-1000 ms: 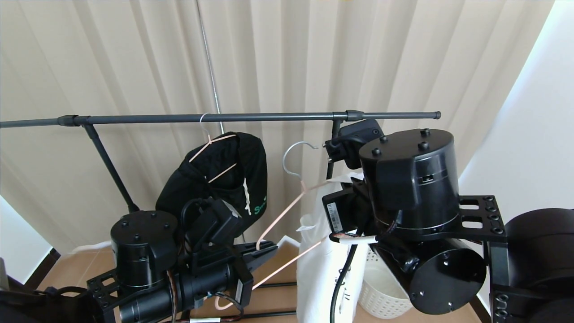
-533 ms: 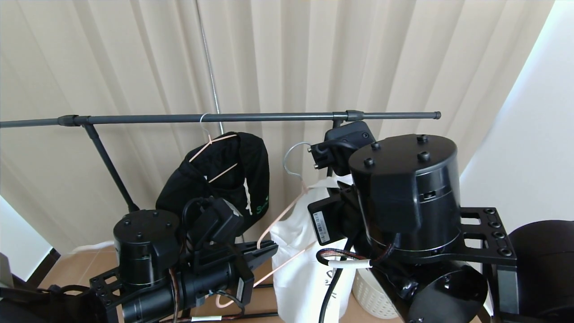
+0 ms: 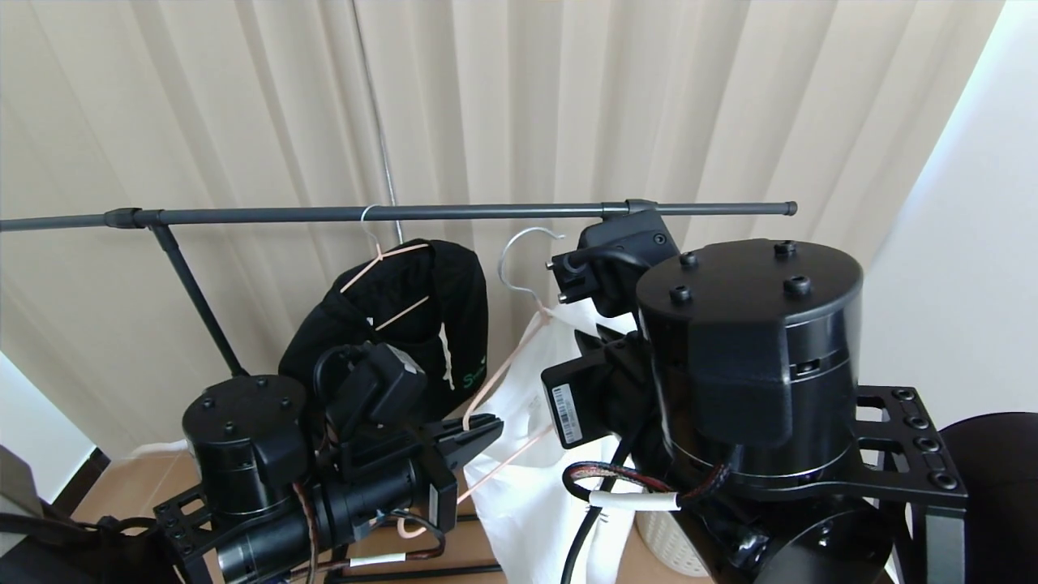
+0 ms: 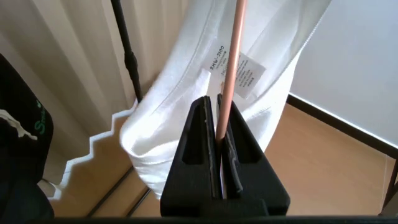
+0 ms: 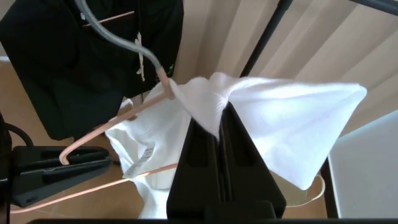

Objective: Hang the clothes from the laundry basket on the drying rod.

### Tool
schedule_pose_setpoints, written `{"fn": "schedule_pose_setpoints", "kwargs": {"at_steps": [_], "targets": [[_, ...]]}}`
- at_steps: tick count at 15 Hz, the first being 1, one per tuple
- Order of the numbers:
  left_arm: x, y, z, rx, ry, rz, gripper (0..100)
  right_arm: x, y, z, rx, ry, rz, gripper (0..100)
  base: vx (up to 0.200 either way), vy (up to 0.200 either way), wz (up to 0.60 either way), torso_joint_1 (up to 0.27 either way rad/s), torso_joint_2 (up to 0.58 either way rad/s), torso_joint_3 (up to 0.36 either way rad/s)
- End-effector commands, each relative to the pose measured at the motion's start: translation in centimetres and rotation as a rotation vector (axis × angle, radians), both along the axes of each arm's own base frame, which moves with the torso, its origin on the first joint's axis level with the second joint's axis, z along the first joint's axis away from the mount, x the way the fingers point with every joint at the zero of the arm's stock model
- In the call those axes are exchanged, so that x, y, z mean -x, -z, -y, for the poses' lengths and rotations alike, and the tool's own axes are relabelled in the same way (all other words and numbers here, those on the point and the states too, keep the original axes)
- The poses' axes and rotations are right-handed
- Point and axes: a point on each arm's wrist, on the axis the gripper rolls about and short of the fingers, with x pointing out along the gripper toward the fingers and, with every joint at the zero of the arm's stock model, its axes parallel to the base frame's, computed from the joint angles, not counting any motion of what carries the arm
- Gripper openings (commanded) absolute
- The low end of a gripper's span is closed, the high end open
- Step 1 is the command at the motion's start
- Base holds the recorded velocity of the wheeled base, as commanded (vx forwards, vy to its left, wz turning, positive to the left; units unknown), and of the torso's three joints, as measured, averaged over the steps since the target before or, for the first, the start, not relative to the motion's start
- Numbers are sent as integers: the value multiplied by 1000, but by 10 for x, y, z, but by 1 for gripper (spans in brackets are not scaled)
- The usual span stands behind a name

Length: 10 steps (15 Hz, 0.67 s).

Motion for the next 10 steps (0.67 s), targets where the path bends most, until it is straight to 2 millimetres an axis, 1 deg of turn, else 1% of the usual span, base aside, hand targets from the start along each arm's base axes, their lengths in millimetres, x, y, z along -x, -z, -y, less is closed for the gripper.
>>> {"fn": "schedule_pose_setpoints", "kwargs": {"at_steps": [1, 6, 7, 10], "targets": [[1, 0, -2, 11, -3, 13, 0, -1, 0, -1, -6, 0, 3, 0, 0, 0, 0, 0, 0, 0], [4, -1, -3, 22, 1, 31, 0, -4, 0, -7, -15, -1, 9, 0, 0, 0, 0, 0, 0, 0], [4, -1, -3, 23, 1, 32, 0, -3, 0, -7, -14, 0, 7, 100, 0, 0, 0, 0, 0, 0], [4, -2, -3, 25, 2, 37, 0, -1, 2, -3, -2, 0, 1, 100, 0, 0, 0, 0, 0, 0]]}}
